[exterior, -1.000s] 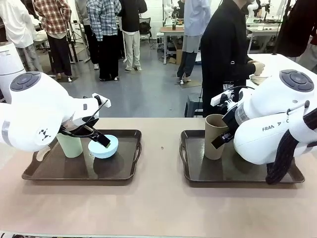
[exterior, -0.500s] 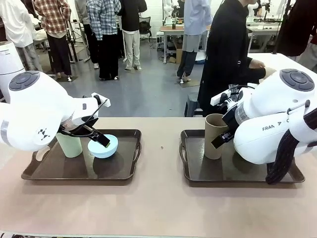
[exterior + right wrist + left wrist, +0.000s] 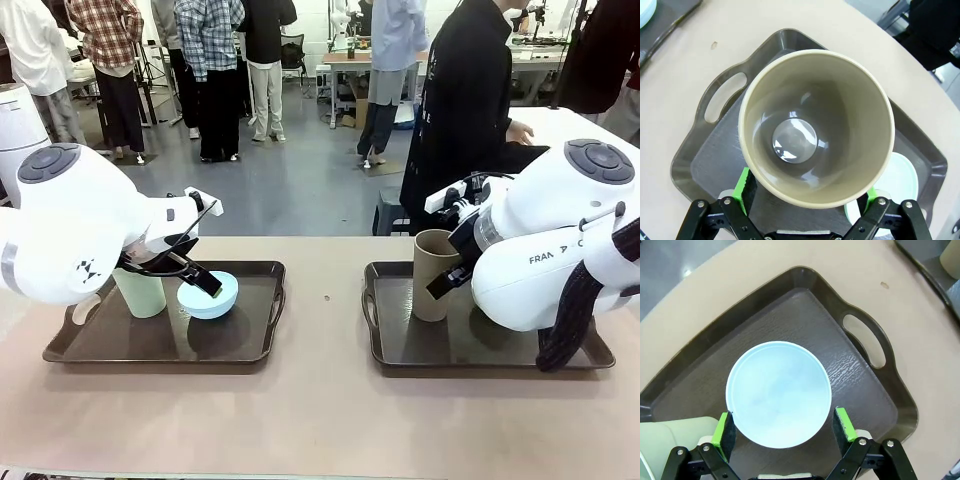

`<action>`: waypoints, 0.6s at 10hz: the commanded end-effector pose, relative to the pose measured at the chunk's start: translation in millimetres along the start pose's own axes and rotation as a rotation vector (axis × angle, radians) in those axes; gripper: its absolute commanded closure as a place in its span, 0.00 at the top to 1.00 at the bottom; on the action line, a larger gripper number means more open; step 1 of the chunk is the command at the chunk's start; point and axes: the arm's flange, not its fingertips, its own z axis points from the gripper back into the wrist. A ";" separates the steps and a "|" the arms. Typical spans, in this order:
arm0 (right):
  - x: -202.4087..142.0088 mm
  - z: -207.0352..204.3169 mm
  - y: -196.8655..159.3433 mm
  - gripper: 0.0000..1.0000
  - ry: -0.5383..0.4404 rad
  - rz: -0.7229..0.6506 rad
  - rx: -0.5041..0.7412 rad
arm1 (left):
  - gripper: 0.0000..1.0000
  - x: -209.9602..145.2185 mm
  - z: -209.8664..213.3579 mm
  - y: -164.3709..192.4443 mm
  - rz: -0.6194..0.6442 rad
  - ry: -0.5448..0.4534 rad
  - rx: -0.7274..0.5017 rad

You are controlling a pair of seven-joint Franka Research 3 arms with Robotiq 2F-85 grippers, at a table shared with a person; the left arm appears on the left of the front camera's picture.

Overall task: Set up a tray with a mat and arrange the tableware.
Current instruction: Pick up the Picnic Bowl and Reusable plastic cup from the Handle tray in front of the human's position and hold them in the air.

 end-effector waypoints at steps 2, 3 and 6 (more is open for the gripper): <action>0.0 0.0 0.0 1.00 0.000 0.000 0.000 | 1.00 0.0 0.0 0.1 0.000 0.000 0.000; 0.0 0.0 0.0 1.00 0.000 0.000 0.000 | 1.00 0.0 0.0 0.1 0.000 0.000 0.000; 13.1 34.3 11.6 1.00 0.071 -0.044 -0.002 | 1.00 17.8 42.1 -13.3 0.051 0.011 -0.007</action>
